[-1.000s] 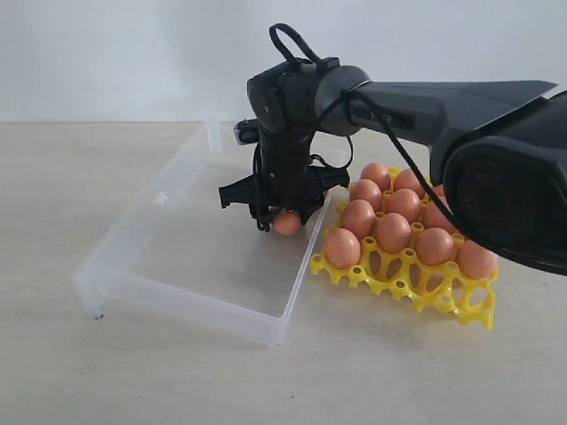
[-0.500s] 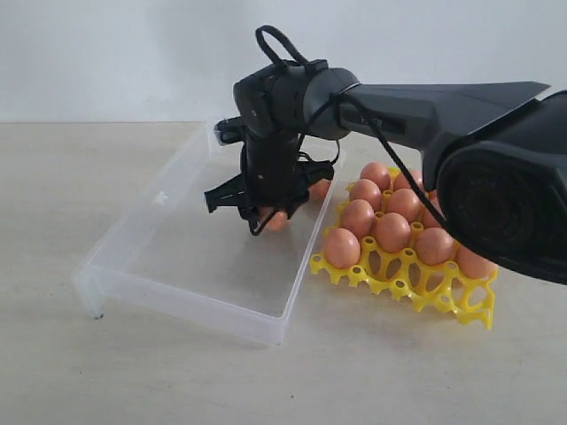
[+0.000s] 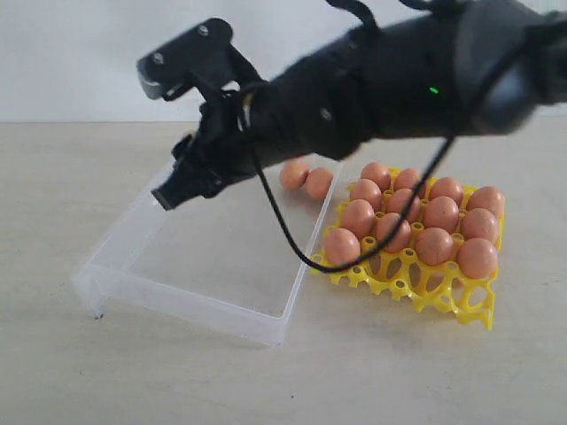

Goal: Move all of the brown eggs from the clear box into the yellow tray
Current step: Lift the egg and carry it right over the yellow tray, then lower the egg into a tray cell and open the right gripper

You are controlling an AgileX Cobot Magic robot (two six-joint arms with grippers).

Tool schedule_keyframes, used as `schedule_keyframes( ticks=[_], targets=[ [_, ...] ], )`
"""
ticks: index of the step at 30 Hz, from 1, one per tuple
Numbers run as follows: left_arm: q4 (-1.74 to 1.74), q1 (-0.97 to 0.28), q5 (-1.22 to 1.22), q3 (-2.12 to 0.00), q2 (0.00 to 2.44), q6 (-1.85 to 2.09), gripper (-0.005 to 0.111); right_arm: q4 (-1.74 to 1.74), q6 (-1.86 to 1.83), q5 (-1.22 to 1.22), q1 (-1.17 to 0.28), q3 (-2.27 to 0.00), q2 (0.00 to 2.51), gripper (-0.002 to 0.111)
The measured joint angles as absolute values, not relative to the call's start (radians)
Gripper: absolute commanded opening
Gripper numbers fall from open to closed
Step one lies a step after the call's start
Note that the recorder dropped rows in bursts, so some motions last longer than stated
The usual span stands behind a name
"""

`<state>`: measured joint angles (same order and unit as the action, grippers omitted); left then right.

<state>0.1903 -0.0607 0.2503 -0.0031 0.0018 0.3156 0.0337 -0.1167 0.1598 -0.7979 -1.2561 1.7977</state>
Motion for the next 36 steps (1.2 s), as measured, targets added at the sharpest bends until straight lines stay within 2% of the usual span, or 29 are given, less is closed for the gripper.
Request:
schedule_keyframes(
  ticks=[4,8,17,21,24,25,28,30,31,32,34,36],
  targets=[
    [0.19,-0.061,0.25,-0.003,0.002,0.316,-0.004,0.025,-0.053,0.0,-0.765,-1.017,1.705,0.0],
    [0.19,-0.061,0.25,-0.003,0.002,0.316,-0.004,0.021,0.043,-0.077,-0.691,-0.881,1.644,0.0],
    [0.19,-0.061,0.248,-0.003,0.002,0.316,-0.004,0.121,0.086,-0.029,-0.593,-0.837,1.468,0.0],
    [0.19,-0.061,0.248,-0.003,0.002,0.316,-0.004,0.216,-0.026,-0.016,-0.516,-0.822,1.458,0.0],
    [0.19,-0.061,0.248,-0.003,0.002,0.316,-0.004,0.153,-0.06,-0.263,-0.374,-0.802,1.488,0.0],
    [0.19,-0.061,0.248,-0.003,0.002,0.316,-0.004,-0.016,-0.005,-0.414,-0.321,-0.802,1.498,0.0],
    [0.19,-0.061,0.248,-0.003,0.002,0.316,-0.004,-0.166,0.15,-0.487,-0.243,-0.804,1.498,0.0],
    [0.19,-0.061,0.248,-0.003,0.002,0.316,-0.004,0.315,0.445,-0.366,-0.213,-0.802,1.499,0.0],
    [0.19,-0.061,0.248,-0.003,0.002,0.316,-0.004,0.513,0.575,-0.358,-0.213,-0.796,1.501,0.0],
    [0.19,-0.061,0.248,-0.003,0.002,0.316,-0.004,0.855,0.811,-0.406,-0.206,-0.786,1.505,0.0],
    [0.19,-0.061,0.248,-0.003,0.002,0.316,-0.004,1.182,1.007,-0.57,-0.199,-0.783,1.514,0.0],
    [0.19,-0.061,0.248,-0.003,0.002,0.316,-0.004,1.232,0.987,-0.638,-0.199,-0.785,1.525,0.0]
  ],
)
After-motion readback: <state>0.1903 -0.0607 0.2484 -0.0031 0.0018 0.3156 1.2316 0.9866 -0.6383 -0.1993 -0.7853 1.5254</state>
